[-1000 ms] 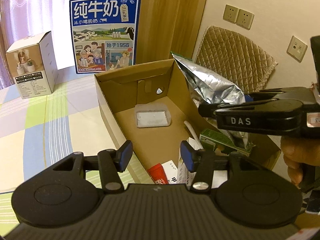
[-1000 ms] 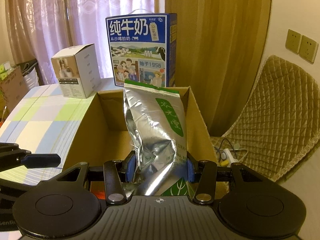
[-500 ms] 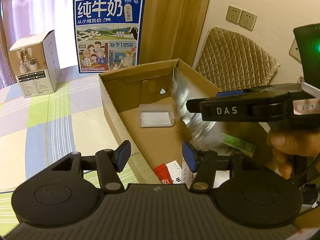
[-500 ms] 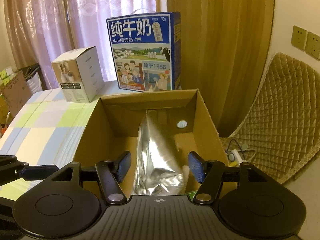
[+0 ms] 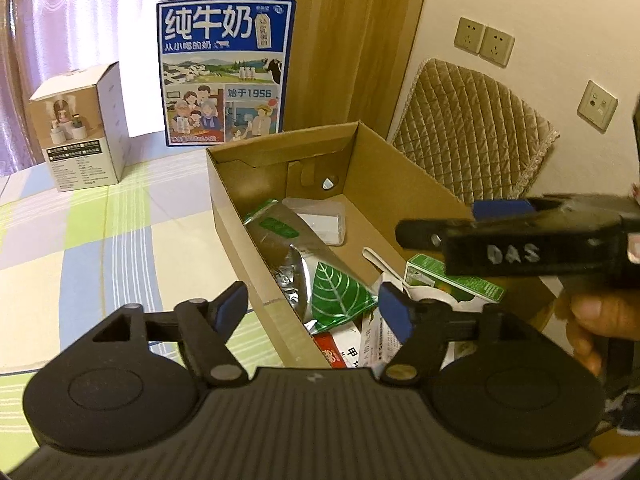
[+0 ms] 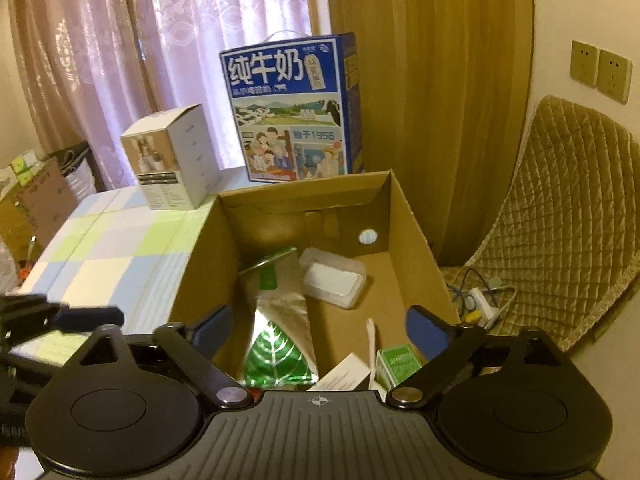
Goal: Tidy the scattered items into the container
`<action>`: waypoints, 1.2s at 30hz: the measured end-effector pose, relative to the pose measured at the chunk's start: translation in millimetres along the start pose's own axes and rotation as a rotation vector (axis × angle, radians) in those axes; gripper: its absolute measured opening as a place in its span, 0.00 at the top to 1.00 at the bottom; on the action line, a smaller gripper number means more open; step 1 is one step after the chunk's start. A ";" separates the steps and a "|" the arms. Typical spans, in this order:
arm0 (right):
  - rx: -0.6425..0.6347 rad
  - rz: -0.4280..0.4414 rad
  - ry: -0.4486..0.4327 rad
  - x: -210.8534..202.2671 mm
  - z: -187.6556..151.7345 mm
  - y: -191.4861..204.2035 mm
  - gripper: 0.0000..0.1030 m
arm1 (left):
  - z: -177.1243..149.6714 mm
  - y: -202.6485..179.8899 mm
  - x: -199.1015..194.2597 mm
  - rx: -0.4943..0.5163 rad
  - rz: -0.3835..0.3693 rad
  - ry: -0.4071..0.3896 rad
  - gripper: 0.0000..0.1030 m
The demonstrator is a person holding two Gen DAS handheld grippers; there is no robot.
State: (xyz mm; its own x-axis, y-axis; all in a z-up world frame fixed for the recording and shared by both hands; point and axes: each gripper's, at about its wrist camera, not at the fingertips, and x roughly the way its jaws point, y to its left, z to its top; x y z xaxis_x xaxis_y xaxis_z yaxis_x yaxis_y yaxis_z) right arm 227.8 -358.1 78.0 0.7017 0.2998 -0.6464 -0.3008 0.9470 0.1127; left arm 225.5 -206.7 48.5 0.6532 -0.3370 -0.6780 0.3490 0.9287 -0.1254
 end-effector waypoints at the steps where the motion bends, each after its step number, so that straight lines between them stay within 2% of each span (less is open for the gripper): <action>1: -0.005 -0.003 -0.002 -3.9 -1.0 1.0 0.07 | -0.2 0.1 -3.1 -0.002 0.004 -0.003 0.30; 4: 0.001 -0.015 -0.015 -21.6 -6.0 -1.4 0.02 | -1.9 -1.1 -14.8 -0.006 0.025 -0.018 0.19; 7: 0.016 -0.035 -0.028 -41.3 -12.5 -5.3 0.02 | -3.6 -3.5 -28.7 -0.007 0.042 -0.030 0.09; 11: 0.036 -0.048 -0.036 -71.6 -21.8 -10.5 0.02 | -12.0 -10.0 -52.1 0.004 0.063 -0.063 0.02; 17: 0.081 -0.038 -0.031 -115.4 -45.0 -12.7 0.02 | -33.7 -23.6 -81.1 -0.027 0.087 -0.074 0.01; 24: 0.076 -0.026 0.004 -152.3 -72.5 -2.7 0.02 | -59.7 -36.9 -109.6 -0.102 0.108 -0.034 0.01; 36: 0.071 -0.030 0.078 -188.9 -114.0 16.3 0.02 | -89.1 -66.6 -154.1 -0.091 0.126 0.001 0.01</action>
State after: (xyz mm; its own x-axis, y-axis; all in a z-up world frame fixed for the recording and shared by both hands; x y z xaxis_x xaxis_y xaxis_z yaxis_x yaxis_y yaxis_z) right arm 16.7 -412.5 115.9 0.6565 0.2634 -0.7068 -0.2316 0.9622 0.1435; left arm 41.8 -202.8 96.8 0.6876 -0.2167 -0.6930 0.2018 0.9739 -0.1043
